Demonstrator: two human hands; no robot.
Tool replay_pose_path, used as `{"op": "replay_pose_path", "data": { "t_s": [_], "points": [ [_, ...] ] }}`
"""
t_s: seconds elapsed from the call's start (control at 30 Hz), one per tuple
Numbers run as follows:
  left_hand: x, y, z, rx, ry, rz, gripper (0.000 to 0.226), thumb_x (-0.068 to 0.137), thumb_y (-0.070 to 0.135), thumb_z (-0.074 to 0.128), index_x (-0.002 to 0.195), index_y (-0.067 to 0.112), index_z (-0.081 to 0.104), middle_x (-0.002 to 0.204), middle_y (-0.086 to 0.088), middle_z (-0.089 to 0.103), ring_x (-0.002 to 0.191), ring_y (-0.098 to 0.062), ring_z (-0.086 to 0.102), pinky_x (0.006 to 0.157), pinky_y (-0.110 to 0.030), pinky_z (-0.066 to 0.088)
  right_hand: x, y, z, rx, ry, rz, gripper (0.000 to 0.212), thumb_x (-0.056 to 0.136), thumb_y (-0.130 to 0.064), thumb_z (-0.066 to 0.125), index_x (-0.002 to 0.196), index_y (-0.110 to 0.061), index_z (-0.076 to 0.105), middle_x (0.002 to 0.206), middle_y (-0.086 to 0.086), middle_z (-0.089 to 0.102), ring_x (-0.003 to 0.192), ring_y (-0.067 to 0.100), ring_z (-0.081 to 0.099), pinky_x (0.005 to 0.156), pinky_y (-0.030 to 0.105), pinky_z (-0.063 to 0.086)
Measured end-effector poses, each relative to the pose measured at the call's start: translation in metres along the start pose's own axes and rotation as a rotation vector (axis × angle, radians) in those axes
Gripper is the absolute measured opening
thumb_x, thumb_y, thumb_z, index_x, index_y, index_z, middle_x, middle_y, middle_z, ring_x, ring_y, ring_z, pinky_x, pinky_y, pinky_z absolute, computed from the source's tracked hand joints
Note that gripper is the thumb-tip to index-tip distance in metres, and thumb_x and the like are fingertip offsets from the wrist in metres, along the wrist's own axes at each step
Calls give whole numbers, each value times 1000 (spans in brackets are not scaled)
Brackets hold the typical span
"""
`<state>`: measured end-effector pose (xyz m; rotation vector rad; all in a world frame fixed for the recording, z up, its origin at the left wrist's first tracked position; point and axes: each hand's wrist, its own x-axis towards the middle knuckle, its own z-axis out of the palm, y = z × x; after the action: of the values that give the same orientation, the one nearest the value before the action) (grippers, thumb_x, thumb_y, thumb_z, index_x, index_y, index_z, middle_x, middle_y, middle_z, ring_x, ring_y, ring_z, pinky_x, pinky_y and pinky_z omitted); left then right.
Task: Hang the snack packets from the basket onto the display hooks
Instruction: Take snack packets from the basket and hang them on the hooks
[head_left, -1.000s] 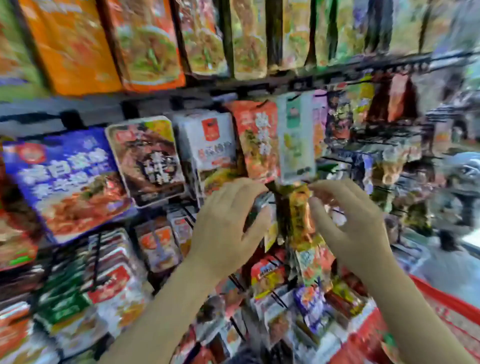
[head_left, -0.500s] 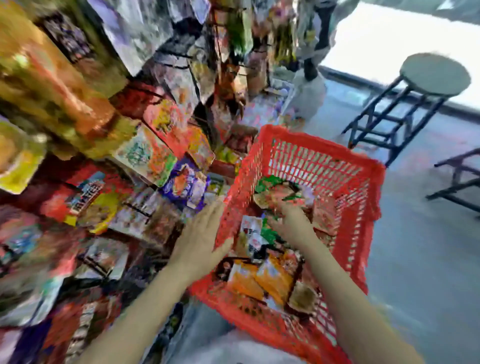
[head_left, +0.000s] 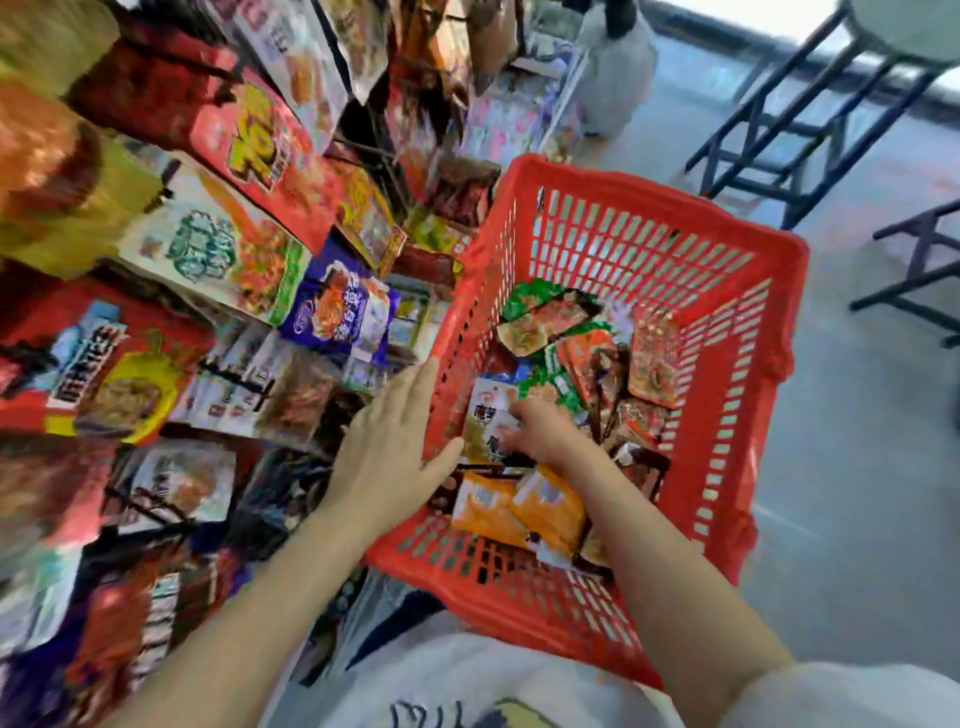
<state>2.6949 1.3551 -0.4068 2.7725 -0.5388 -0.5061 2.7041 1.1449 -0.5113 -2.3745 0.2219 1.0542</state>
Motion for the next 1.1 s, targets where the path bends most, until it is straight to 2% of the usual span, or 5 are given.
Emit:
{"op": "replay_pose_path", "data": {
  "t_s": [0.13,0.27,0.47,0.73,1.1],
  "points": [
    [-1,2,-1,-43,-21,0,85,99,53,45,162,19,-3,169,-5,9,155,-21,12,123,-40,16,-13,1,-10,176,50,-43,44,88,-27,78,125,-9,66,126,9,65,124,32,54,102,40,42],
    [-15,-4,0,-83,-24,30,84,99,52,46,162,22,0,170,-2,4,155,-22,13,122,-46,23,-24,0,-19,118,-16,-155,16,92,-23,72,87,-17,59,89,4,58,86,27,57,66,30,42],
    [-49,-16,6,-114,-49,6,90,86,75,26,155,41,-21,168,10,-12,154,-14,5,120,-38,14,-16,-13,-2,-283,-287,-175,94,79,-48,82,153,-16,35,152,6,48,138,32,46,114,51,36],
    [-47,-13,9,-80,-55,-52,89,97,60,43,155,41,-22,169,6,-12,156,-20,5,122,-50,16,-13,-34,23,-595,-377,-216,99,77,-54,81,155,-18,31,152,3,47,139,31,45,117,57,25],
    [-48,-10,9,-109,-12,-63,87,98,56,46,157,40,-16,170,3,-6,155,-24,11,119,-50,23,-24,-9,9,-13,-334,-139,99,78,-23,87,157,-12,29,162,8,31,142,31,41,94,34,44]
  ]
}}
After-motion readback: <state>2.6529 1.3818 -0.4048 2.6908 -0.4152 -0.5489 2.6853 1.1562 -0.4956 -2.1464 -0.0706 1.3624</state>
